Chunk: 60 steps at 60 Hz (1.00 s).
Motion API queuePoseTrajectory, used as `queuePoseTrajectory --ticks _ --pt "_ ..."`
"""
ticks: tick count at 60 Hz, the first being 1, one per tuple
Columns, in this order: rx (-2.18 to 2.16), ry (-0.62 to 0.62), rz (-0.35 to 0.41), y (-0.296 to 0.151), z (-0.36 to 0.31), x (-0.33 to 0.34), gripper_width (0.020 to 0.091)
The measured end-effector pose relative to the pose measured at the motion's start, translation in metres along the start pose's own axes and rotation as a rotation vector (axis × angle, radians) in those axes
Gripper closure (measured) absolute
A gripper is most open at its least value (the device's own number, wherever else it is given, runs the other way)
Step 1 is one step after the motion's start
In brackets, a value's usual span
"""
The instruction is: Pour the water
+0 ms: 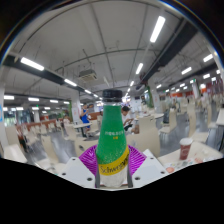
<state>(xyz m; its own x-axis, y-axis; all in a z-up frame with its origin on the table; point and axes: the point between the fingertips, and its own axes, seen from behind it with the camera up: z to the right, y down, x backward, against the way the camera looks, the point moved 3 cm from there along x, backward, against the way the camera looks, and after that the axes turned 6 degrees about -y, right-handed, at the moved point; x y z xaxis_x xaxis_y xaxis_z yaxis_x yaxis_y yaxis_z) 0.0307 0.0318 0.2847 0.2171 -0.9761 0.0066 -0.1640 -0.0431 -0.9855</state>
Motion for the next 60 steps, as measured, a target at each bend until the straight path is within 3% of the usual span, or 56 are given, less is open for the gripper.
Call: queuePoseTrajectory --ticks 9,10,24,25,26,27,40,48,53,56,60 --pt "0.271 0.107 -0.094 0.083 0.074 -0.006 0.0743" --pt "0.245 0.1 -0.117 0.093 0.05 -0.004 0.0744" --pt "0.215 0.049 -0.204 0.183 0.083 -0.022 0.0743" --pt "0.214 0.048 -0.218 0.189 0.084 -0.022 0.0715" --pt "0.215 0.055 -0.219 0.186 0.083 -0.018 0.0735" --pt "0.212 0.054 -0.171 0.18 0.083 -0.016 0.0737" --pt "0.165 0.084 -0.146 0.188 0.087 -0.021 0.0737" --pt "0.119 0.094 -0.227 0.188 0.085 -0.016 0.0538" --pt "0.065 0.095 -0.293 0.192 0.084 -0.011 0.0239" --pt "0.052 0.11 -0.304 0.182 0.079 0.004 0.0274" --pt "0.051 0.129 -0.311 0.173 0.074 0.016 0.0251"
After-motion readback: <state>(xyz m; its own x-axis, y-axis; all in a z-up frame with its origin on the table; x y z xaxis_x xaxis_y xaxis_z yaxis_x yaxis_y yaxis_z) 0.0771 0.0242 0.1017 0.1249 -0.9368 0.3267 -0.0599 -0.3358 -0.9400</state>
